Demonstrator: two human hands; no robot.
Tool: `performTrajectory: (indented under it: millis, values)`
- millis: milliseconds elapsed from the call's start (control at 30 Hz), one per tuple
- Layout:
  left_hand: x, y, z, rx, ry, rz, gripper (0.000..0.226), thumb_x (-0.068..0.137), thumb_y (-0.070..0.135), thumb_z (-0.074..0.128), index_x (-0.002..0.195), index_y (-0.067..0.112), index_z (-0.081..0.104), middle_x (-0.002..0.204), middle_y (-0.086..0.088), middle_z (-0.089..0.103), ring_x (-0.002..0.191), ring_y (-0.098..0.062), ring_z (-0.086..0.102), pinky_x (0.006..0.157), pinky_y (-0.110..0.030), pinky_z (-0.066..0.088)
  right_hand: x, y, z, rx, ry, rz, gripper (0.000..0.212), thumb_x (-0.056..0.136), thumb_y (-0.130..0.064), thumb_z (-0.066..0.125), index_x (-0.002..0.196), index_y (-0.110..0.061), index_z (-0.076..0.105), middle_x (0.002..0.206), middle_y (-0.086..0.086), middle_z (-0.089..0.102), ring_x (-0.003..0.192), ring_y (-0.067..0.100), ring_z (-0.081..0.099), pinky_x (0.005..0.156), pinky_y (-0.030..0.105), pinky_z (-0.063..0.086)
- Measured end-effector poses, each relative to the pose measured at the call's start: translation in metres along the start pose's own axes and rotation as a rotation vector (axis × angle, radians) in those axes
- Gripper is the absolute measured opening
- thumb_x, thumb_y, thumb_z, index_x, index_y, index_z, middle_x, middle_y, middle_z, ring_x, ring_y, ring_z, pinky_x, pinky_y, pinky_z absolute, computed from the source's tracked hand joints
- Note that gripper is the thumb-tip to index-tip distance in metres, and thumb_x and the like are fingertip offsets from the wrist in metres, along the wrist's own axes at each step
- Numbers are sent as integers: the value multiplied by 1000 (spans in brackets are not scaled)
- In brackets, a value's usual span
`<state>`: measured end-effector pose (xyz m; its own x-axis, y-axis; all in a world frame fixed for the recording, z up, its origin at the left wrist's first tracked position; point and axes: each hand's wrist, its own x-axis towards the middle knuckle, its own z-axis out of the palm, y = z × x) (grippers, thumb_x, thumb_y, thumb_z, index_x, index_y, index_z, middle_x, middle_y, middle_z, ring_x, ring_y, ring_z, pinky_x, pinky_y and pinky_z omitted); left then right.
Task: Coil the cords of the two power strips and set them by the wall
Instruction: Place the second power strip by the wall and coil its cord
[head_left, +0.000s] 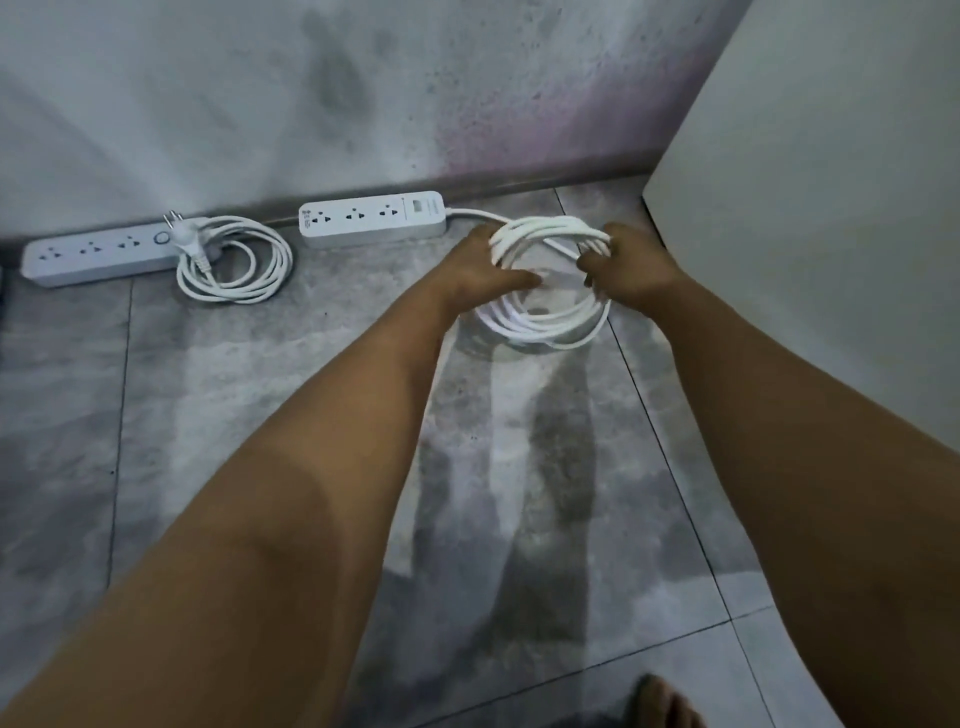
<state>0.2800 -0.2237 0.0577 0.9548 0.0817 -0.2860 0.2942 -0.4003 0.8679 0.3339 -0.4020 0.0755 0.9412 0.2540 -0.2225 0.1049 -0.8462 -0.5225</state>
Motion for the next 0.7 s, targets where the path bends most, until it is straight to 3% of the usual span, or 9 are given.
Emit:
performTrajectory:
  millis: [67, 167, 267, 400, 500, 600, 633, 700]
  values:
    - [-2, -11, 2, -215, -12, -169, 41, 80, 32, 77, 114, 21, 56, 99, 1, 68, 88, -17, 66, 79, -34, 53, 5, 5, 1, 174, -31, 52, 9, 91, -17, 54, 87, -11, 60, 76, 10, 69, 68, 24, 61, 70, 34, 50]
    - [0, -20, 11, -506, -60, -335, 19, 84, 36, 71, 95, 21, 65, 76, 2, 73, 80, -21, 67, 90, -48, 52, 11, 12, 8, 335, -36, 142, 22, 92, -14, 54, 71, -14, 59, 59, 2, 63, 52, 16, 57, 60, 30, 50]
    - [13, -18, 20, -712, -48, -390, 20, 89, 33, 66, 100, 16, 66, 82, -1, 73, 78, -21, 68, 83, -46, 54, 14, 21, 21, 499, -68, 262, 24, 93, -15, 56, 70, -12, 60, 43, -6, 61, 38, 9, 54, 49, 26, 46]
    - [36, -12, 30, -828, 31, -339, 24, 92, 10, 62, 115, 6, 62, 89, -11, 68, 78, -24, 69, 72, -38, 59, 17, 31, 39, 738, -14, 424, 16, 91, -14, 57, 75, -10, 60, 58, 3, 61, 50, 19, 54, 50, 27, 46]
    - [46, -9, 38, -781, 89, -292, 25, 90, -4, 59, 113, 5, 59, 94, -15, 64, 72, -19, 64, 59, -29, 58, 18, 33, 50, 719, 60, 491, 17, 87, -18, 58, 86, -2, 64, 55, 4, 62, 45, 18, 58, 43, 23, 49]
    - [52, -15, 45, -774, 121, -320, 30, 88, -7, 58, 115, 7, 55, 96, -15, 63, 71, -19, 62, 57, -31, 57, 25, 41, 60, 633, 110, 562, 61, 64, -35, 62, 114, 0, 58, 97, 20, 68, 81, 36, 70, 69, 46, 60]
    - [54, -18, 47, -767, 138, -330, 33, 88, -7, 57, 118, 7, 54, 93, -14, 63, 70, -19, 62, 58, -33, 57, 26, 43, 63, 606, 99, 591, 70, 60, -36, 63, 120, -1, 54, 107, 24, 66, 88, 39, 69, 68, 49, 60]
    - [58, -24, 49, -749, 152, -348, 33, 90, -6, 56, 120, 6, 51, 85, -12, 62, 66, -18, 61, 61, -35, 54, 26, 39, 66, 539, 57, 655, 76, 67, -36, 68, 129, -2, 42, 123, 24, 59, 98, 40, 66, 57, 40, 57]
